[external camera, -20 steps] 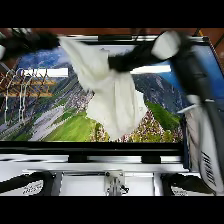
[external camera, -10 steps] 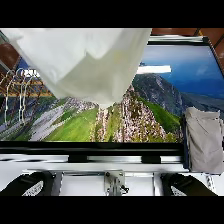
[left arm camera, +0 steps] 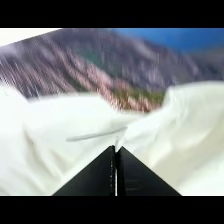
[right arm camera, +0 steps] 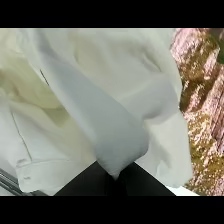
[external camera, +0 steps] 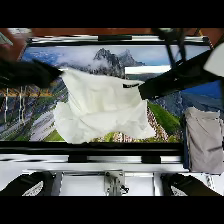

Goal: Fold the shirts.

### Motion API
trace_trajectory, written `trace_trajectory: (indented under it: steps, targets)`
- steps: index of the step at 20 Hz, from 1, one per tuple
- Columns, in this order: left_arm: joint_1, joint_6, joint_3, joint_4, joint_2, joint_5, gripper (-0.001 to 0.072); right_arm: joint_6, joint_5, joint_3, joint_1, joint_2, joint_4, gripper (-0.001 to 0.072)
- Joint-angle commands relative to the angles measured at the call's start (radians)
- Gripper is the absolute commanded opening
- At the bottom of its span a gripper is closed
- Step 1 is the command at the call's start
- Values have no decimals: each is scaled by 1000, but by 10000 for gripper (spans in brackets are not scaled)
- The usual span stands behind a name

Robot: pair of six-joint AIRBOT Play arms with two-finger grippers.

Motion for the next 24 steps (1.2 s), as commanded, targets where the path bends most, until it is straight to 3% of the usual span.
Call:
trace_trajectory:
  steps: [1,2,4,5,7,8,10,12,14,18,19,21,24]
  targets:
    - [-84,-10,-351,-16,0,138,57,-30,10,-66,2,-105,-42,87]
    - [-114,-8,-415,-19,-3,187,57,-38,0,-66,2,-130,-10,87]
    - [-143,124,-472,0,-17,209,60,-38,-2,-66,2,-171,31,87]
    - [-140,206,-468,23,-21,206,131,-31,0,-66,2,-183,36,87]
    - [-123,352,-450,58,-21,230,547,-19,-2,-66,2,-193,38,87]
    - [-116,388,-444,61,-23,270,619,-19,-1,-66,2,-193,41,87]
    - [-126,433,-441,49,-50,375,602,-12,-1,-66,2,-193,64,87]
    - [-148,432,-439,49,-124,381,601,0,-1,-66,2,-193,89,87]
    - [-148,433,-439,20,-199,302,601,3,0,-66,2,-193,98,87]
    - [-98,563,-439,-214,-293,80,601,4,-2,-66,2,-195,102,87]
    - [-84,562,-439,-220,-309,73,599,9,-1,-66,2,-195,105,87]
    - [-48,557,-439,-229,-324,98,485,10,2,-66,2,-195,124,87]
    - [8,453,-439,-229,-335,217,449,10,-3,-66,2,-195,129,87]
